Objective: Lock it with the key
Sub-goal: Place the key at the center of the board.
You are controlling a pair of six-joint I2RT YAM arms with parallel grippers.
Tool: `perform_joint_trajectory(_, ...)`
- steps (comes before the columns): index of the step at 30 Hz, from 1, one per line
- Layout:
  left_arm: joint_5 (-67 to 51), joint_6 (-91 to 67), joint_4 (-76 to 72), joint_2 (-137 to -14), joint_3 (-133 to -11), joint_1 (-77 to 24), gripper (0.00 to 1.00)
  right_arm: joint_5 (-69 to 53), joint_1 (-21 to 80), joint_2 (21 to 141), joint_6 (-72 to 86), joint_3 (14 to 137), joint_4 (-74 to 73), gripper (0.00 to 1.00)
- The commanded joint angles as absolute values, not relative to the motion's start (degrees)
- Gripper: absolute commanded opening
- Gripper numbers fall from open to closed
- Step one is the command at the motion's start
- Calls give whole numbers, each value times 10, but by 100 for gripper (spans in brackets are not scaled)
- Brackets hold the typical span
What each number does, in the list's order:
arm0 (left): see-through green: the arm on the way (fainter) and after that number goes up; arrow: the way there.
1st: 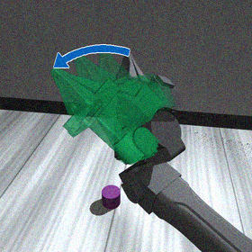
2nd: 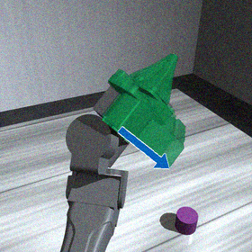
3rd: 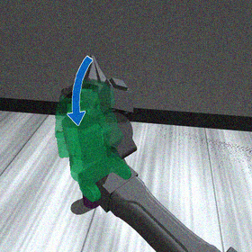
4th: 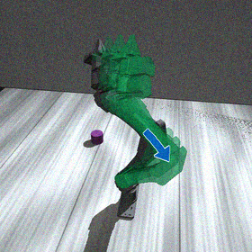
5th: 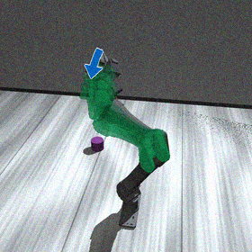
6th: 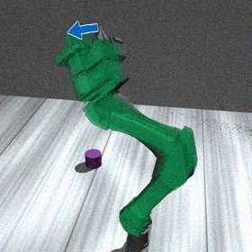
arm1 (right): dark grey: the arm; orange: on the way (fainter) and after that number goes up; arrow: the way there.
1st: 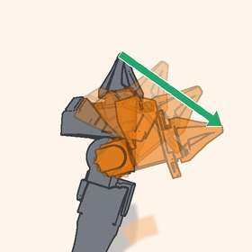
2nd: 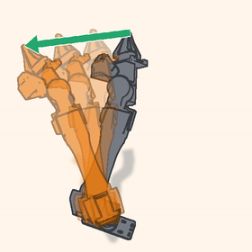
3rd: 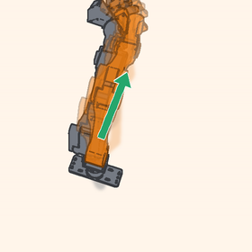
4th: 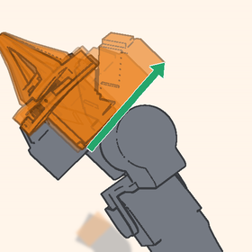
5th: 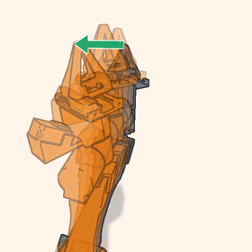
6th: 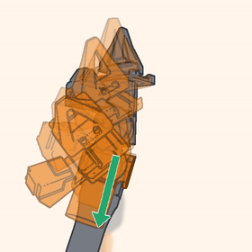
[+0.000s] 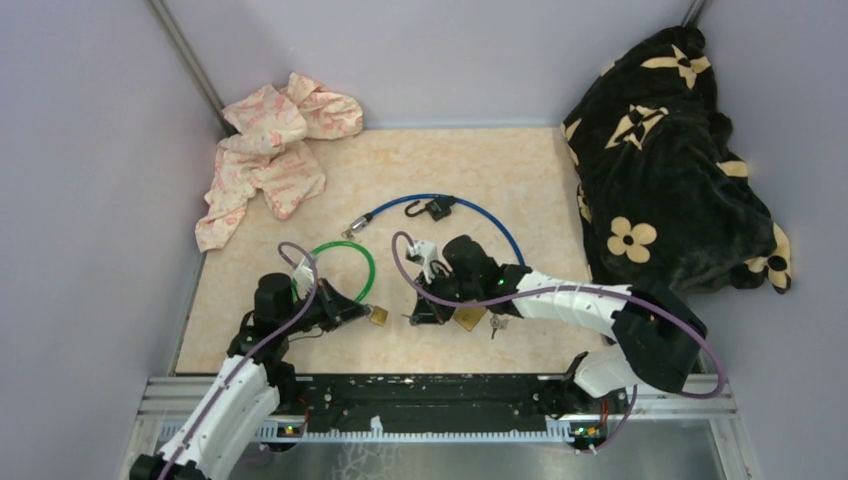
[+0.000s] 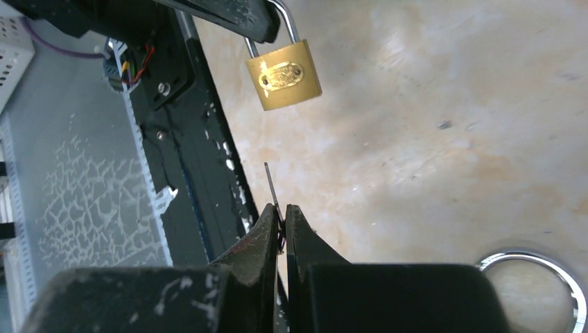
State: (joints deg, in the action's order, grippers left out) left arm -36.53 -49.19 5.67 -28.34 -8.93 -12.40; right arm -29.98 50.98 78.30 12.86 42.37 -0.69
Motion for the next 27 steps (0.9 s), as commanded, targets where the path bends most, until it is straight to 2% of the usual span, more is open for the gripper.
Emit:
perform_joint_trajectory(1, -345, -516, 59, -357, -90, -171, 0, -262, 534, 804, 205, 412, 35, 0)
perform_joint_trajectory(7, -286, -488, 32, -488, -98, -231, 0, -255, 534, 832, 279, 357, 113, 0)
perform_joint_trajectory(10, -242, -476, 59, -521, -105, -252, 13, -252, 535, 856, 297, 346, 125, 0)
perform_joint_trajectory(12, -234, -475, 61, -522, -104, -258, 27, -241, 535, 870, 306, 345, 123, 1)
perform_joint_trajectory(13, -229, -475, 62, -518, -103, -258, 35, -236, 535, 874, 307, 348, 118, 6)
perform_joint_trajectory(14, -224, -475, 63, -510, -102, -258, 42, -231, 535, 878, 304, 355, 106, 19)
perform_joint_trajectory(16, -216, -475, 67, -493, -99, -258, 53, -214, 536, 879, 291, 372, 73, 35)
perform_joint_trajectory(18, -210, -476, 72, -471, -97, -255, 58, -185, 537, 866, 276, 395, 29, 46)
perform_joint_trajectory(20, -205, -478, 76, -445, -93, -243, 63, -140, 538, 848, 253, 428, -46, 53)
perform_joint_trajectory(23, -200, -491, 82, -396, -87, -210, 71, -50, 538, 827, 221, 486, -138, 75)
perform_joint_trajectory(27, -203, -516, 101, -323, -80, -159, 88, 102, 519, 831, 143, 580, -228, 86)
